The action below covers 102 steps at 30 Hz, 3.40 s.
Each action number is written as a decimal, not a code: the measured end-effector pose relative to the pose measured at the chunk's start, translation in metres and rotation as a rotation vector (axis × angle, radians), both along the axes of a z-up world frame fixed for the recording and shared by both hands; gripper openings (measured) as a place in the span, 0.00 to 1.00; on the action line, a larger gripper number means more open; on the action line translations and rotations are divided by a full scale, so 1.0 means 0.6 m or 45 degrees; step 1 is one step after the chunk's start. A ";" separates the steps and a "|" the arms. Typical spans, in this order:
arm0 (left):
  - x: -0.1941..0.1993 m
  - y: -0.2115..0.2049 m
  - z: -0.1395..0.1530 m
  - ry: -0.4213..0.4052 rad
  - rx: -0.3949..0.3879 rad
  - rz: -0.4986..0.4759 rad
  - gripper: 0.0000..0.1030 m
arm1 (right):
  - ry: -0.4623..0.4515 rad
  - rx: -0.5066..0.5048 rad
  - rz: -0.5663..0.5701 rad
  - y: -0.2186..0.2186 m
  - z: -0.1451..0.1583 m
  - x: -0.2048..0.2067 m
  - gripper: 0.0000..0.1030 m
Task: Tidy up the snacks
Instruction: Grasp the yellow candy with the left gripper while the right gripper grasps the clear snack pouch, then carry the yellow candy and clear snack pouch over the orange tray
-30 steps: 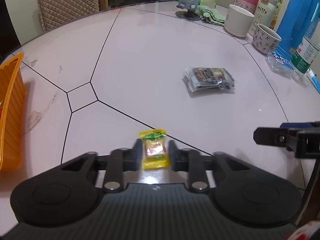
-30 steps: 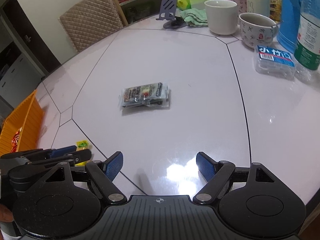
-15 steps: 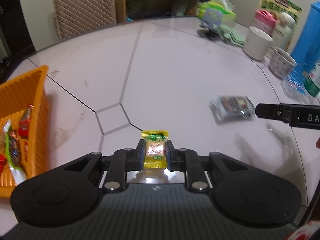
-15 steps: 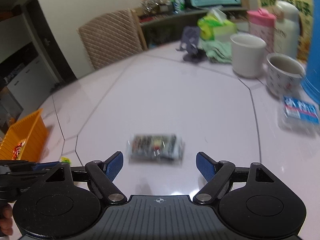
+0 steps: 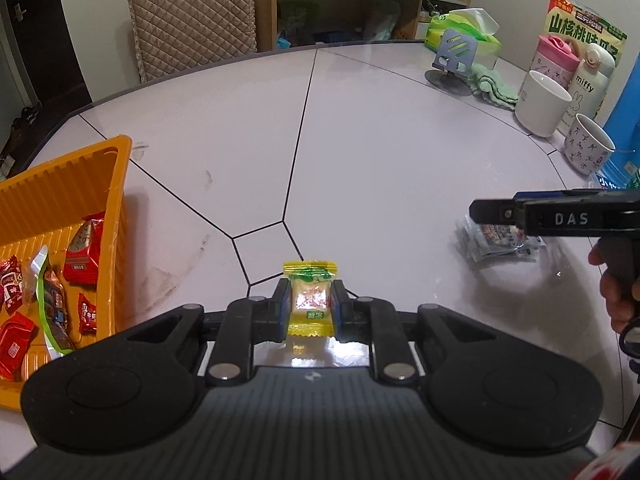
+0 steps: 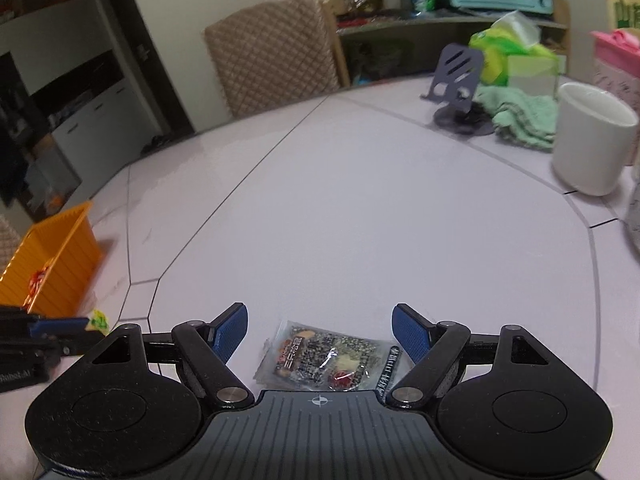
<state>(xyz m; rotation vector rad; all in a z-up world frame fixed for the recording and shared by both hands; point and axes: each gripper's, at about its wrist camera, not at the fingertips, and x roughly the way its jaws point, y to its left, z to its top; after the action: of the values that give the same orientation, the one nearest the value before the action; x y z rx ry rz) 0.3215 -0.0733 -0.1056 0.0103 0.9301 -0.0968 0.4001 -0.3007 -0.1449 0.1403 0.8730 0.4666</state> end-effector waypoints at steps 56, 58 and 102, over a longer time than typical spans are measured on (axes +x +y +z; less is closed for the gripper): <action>-0.080 0.045 0.064 -0.092 -0.053 0.022 0.17 | 0.032 -0.004 -0.135 0.074 0.088 -0.168 0.37; -0.095 0.053 0.073 -0.100 -0.073 0.029 0.17 | 0.028 0.015 -0.117 0.083 0.100 -0.185 0.37; -0.189 0.469 0.151 -0.207 0.042 0.405 0.17 | 0.001 0.130 0.340 0.538 0.163 -0.187 0.37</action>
<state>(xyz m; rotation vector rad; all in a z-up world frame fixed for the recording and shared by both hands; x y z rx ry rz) 0.2080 0.2083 -0.0148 -0.0977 0.7606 0.2119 0.2878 0.0220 -0.0469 0.1180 0.8724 0.7611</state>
